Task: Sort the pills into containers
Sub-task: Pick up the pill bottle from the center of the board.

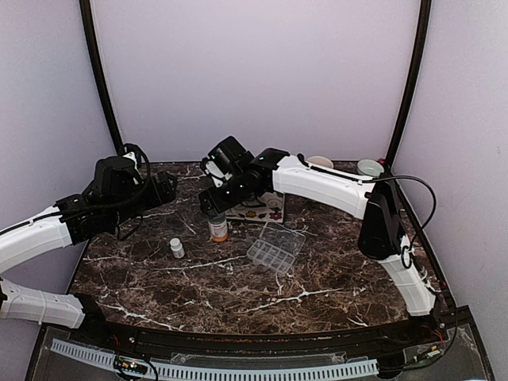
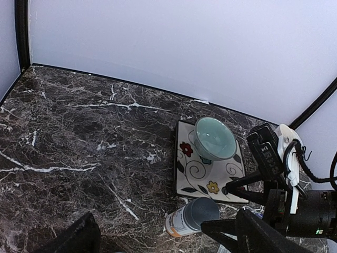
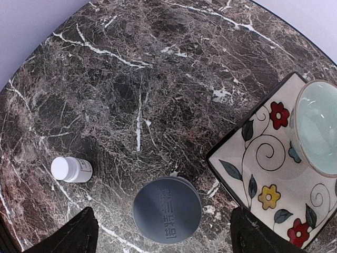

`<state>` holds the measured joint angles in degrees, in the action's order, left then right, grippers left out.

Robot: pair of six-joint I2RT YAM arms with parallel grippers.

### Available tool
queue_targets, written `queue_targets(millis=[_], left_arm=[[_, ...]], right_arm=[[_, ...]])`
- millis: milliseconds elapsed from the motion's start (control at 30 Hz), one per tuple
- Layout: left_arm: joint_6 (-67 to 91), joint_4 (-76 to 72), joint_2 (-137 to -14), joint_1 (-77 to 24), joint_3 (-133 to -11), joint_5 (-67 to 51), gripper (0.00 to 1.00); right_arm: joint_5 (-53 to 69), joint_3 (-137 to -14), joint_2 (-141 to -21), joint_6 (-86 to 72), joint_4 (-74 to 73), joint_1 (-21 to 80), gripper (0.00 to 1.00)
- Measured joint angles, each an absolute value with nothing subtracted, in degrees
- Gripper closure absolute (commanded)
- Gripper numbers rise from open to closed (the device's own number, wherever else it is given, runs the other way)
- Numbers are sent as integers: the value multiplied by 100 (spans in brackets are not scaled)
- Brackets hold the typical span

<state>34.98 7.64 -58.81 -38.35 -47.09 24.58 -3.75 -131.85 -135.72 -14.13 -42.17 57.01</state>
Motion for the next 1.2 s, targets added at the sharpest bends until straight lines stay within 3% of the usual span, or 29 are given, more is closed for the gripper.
queue_targets(millis=[1200], left_arm=[[3496,727,-5983,-3612,-4668,2139,8]], right_arm=[[-82,-13611,-14188,-1553,-4377,5546,18]])
